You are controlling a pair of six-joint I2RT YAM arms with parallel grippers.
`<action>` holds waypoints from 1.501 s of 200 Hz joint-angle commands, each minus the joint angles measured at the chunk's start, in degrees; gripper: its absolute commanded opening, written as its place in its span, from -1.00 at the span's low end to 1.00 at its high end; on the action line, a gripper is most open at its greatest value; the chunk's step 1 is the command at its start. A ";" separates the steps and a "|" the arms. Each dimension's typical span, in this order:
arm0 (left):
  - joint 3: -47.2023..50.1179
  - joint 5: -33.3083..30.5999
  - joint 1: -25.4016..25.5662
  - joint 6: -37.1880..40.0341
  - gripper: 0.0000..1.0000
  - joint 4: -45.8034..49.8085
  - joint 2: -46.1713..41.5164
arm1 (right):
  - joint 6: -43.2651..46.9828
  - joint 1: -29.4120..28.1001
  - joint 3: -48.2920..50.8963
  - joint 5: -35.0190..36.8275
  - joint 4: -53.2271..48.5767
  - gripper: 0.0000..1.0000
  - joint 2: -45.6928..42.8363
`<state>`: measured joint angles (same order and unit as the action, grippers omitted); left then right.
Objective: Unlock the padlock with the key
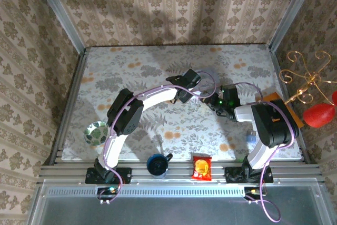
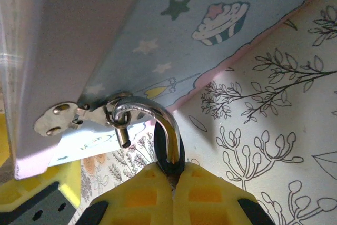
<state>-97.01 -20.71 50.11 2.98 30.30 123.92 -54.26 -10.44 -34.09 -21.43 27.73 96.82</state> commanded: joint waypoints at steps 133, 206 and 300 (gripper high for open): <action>0.61 -0.91 -0.54 -1.23 0.29 -0.33 0.01 | -10.33 3.09 2.77 -1.25 10.92 -1.00 1.80; 0.16 -1.00 -0.55 -1.14 0.30 -0.20 0.09 | -14.18 4.28 4.71 -0.08 15.33 -1.00 1.45; 0.13 -1.02 -0.62 -1.31 0.30 -0.20 0.08 | -19.24 4.64 7.57 6.35 14.54 -1.00 -0.48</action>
<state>-96.75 -20.86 49.98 2.57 30.00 123.94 -72.27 -6.13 -27.51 -18.20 43.05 98.19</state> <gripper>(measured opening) 0.648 0.063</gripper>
